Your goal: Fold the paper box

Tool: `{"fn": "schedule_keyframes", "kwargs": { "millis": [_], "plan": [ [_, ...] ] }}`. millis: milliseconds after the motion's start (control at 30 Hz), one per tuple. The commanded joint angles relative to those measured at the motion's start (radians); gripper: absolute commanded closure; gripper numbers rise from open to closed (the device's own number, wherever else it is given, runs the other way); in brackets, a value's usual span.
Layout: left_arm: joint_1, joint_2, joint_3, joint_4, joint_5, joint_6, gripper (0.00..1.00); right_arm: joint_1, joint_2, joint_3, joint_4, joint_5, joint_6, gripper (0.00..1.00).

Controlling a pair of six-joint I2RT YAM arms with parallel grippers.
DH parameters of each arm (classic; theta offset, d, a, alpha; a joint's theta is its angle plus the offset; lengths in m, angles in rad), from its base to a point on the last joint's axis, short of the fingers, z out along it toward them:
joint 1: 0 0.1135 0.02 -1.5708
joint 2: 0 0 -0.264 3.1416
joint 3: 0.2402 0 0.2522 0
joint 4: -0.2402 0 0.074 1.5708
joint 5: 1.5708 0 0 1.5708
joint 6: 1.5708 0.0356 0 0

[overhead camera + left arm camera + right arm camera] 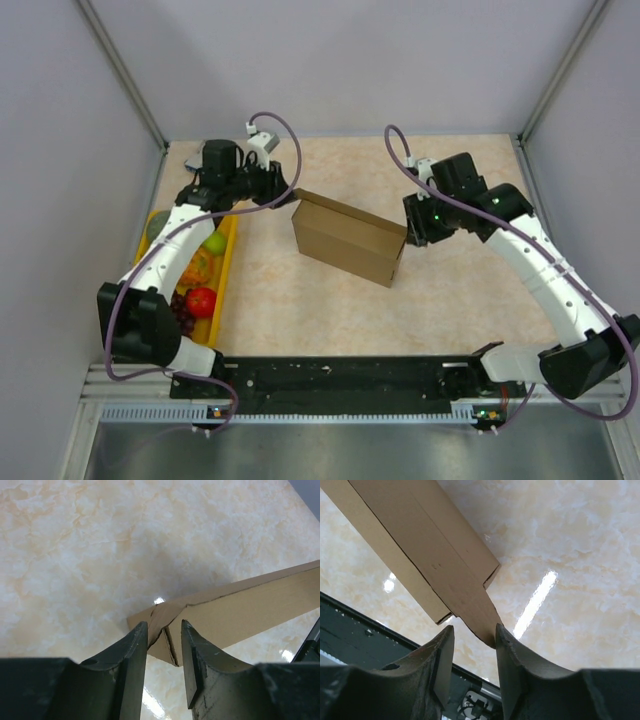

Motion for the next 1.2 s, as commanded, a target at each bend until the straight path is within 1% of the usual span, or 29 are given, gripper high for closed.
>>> {"fn": "schedule_keyframes", "kwargs": {
  "millis": [0,67,133,200,267,367,467,600,667,700,767,933,1033,1067,1100,1167],
  "plan": [
    [-0.022,0.031,0.099,0.006,0.019,0.015,0.62,-0.007,-0.019,-0.014,0.021,0.032,-0.013,0.6],
    [-0.036,0.045,0.118,-0.014,0.005,0.048,0.64,-0.007,-0.019,-0.015,0.019,0.038,-0.007,0.6],
    [-0.053,0.05,0.127,-0.039,-0.021,0.068,0.69,-0.007,-0.022,-0.018,0.019,0.047,-0.004,0.6],
    [-0.063,0.05,0.122,-0.059,-0.035,0.084,0.7,-0.007,-0.023,-0.025,0.019,0.049,-0.005,0.6],
    [-0.068,0.042,0.116,-0.072,-0.067,0.1,0.69,-0.007,-0.025,-0.031,0.019,0.062,-0.013,0.6],
    [-0.07,0.03,0.096,-0.088,-0.108,0.133,0.62,-0.007,-0.02,-0.037,0.021,0.073,-0.02,0.6],
    [-0.07,0.033,0.104,-0.106,-0.119,0.147,0.59,-0.006,-0.013,-0.035,0.022,0.067,-0.022,0.6],
    [-0.068,0.045,0.118,-0.123,-0.122,0.153,0.59,-0.009,-0.011,-0.037,0.024,0.066,-0.022,0.62],
    [-0.068,0.048,0.121,-0.117,-0.124,0.153,0.64,-0.007,-0.016,-0.038,0.027,0.066,-0.022,0.64],
    [-0.068,0.05,0.122,-0.117,-0.122,0.15,0.68,-0.007,-0.017,-0.04,0.025,0.067,-0.024,0.64],
    [-0.07,0.057,0.128,-0.117,-0.118,0.144,0.69,-0.007,-0.019,-0.046,0.027,0.069,-0.022,0.65],
    [-0.07,0.073,0.144,-0.139,-0.118,0.119,0.83,-0.006,-0.022,-0.064,0.024,0.099,-0.024,0.71],
    [-0.07,0.073,0.157,-0.155,-0.115,0.084,0.88,-0.006,-0.025,-0.074,0.027,0.098,-0.022,0.75],
    [-0.07,0.073,0.161,-0.158,-0.109,0.065,0.89,-0.007,-0.026,-0.075,0.027,0.098,-0.019,0.77],
    [-0.07,0.073,0.165,-0.162,-0.102,0.055,0.9,-0.007,-0.025,-0.075,0.03,0.099,-0.014,0.84],
    [-0.071,0.067,0.162,-0.163,-0.076,0.027,0.93,-0.007,-0.023,-0.068,0.034,0.086,0.013,0.9]
  ]
}}
